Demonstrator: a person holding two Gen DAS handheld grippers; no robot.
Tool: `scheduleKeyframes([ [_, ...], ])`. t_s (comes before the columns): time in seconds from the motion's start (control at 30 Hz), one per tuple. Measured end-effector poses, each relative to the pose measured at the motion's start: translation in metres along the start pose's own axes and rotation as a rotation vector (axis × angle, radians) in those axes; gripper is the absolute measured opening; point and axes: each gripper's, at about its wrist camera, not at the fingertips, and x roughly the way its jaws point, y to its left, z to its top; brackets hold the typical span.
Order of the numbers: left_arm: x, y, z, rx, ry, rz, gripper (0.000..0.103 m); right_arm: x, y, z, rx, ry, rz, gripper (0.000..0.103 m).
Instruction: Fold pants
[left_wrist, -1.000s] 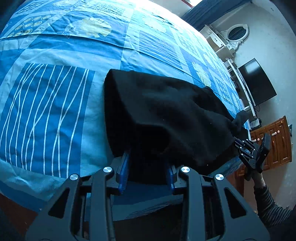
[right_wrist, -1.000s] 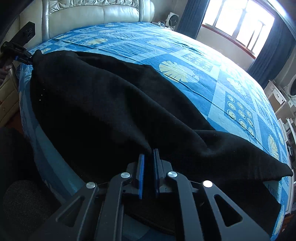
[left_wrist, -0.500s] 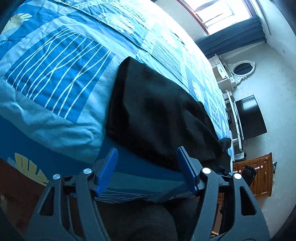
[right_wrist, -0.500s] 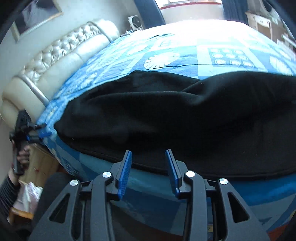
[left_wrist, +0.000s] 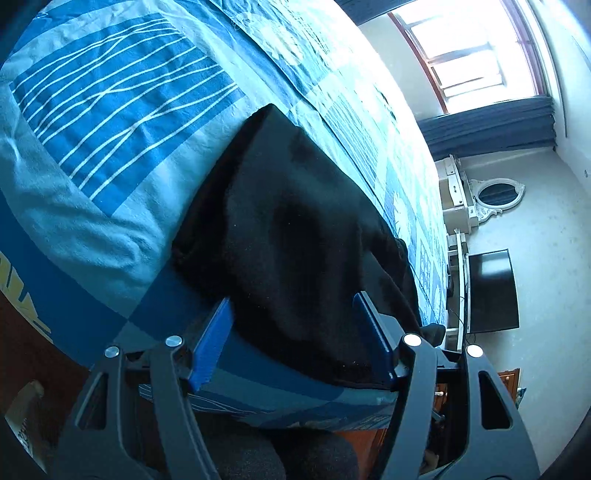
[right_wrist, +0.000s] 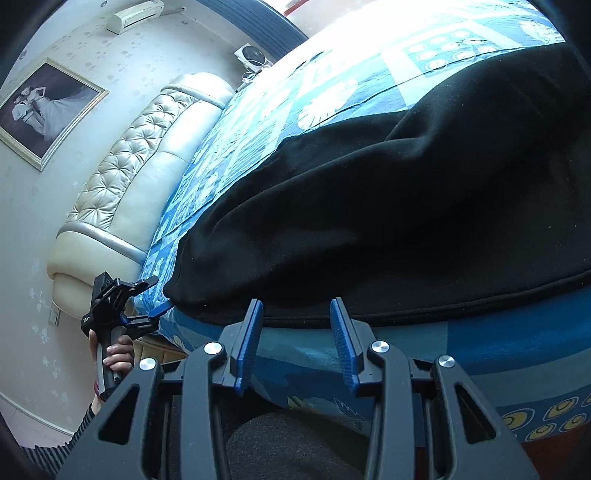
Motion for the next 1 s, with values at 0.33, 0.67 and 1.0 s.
scheduleKeyframes([
  [0.33,0.007,0.006,0.005,-0.042,-0.008,0.012,0.065,0.003,-0.006,-0.003,0.018,0.009,-0.001,0.048],
  [0.67,0.026,0.011,0.006,-0.026,0.001,0.101,0.02,0.006,-0.019,0.002,0.134,-0.008,0.057,0.048],
  [1.0,0.027,0.009,0.006,0.001,-0.009,0.126,0.011,0.031,-0.025,0.016,0.293,-0.1,0.079,0.048],
])
